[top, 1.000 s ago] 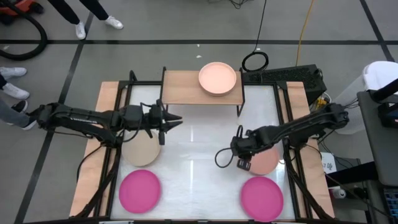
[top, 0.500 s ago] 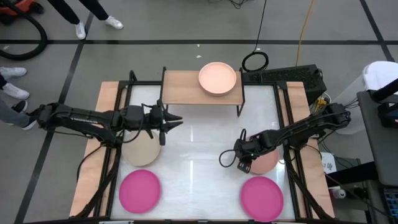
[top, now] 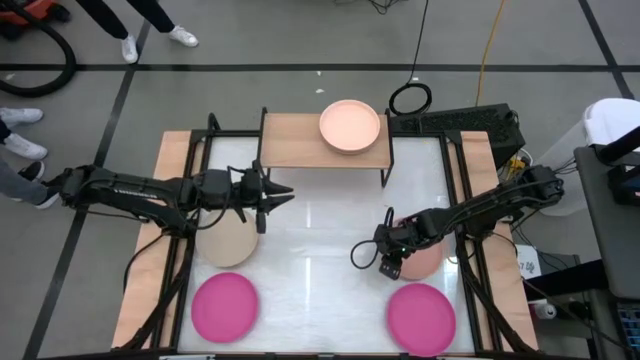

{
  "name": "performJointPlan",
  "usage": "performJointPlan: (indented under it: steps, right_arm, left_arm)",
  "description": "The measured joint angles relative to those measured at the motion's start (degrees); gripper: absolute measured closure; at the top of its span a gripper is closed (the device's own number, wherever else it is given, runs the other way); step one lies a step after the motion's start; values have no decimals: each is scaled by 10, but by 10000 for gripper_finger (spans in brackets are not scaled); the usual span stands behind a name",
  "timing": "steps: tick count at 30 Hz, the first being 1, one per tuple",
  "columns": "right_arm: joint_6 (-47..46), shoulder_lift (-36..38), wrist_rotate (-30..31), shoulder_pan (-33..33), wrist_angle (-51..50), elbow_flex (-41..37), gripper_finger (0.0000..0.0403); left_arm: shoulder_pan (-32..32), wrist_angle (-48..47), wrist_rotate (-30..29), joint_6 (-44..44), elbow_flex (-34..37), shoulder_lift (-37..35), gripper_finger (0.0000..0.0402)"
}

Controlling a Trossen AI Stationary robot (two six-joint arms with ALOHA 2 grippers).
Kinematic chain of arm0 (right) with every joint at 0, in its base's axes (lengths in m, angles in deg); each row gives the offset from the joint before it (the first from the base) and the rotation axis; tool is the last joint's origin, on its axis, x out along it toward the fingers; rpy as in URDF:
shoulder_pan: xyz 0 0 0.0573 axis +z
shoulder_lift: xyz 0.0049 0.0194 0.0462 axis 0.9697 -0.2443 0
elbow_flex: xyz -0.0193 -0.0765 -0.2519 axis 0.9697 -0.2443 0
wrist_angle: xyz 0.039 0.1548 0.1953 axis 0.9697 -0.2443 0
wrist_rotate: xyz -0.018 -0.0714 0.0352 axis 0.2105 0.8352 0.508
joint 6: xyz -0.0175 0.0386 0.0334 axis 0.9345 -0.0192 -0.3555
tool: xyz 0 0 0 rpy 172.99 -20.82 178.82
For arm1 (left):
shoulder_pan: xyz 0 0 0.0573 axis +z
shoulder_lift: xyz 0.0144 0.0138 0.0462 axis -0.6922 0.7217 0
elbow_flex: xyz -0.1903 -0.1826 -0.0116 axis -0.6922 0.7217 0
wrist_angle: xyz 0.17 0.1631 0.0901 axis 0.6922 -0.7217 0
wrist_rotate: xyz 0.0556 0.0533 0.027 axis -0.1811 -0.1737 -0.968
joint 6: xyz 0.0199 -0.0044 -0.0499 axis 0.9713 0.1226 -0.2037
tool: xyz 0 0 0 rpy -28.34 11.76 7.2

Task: Place and stack plates onto a shelf
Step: Put the light pink plate on the shelf

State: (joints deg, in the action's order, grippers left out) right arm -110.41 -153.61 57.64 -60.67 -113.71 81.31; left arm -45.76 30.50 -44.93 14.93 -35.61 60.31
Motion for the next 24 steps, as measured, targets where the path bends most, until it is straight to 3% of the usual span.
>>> performJointPlan:
  steps: [16, 20, 24]
  right_arm:
    - [-10, -43, 39, 35, 0, 0, 224]
    - [5, -53, 51, 37, -1, 0, 257]
    - [23, -43, 50, 37, -1, 0, 323]
  left_arm:
    - [0, 0, 0, 0, 0, 0, 314]
    - [0, -1, 0, 0, 0, 0, 314]
    - [0, -1, 0, 0, 0, 0, 314]
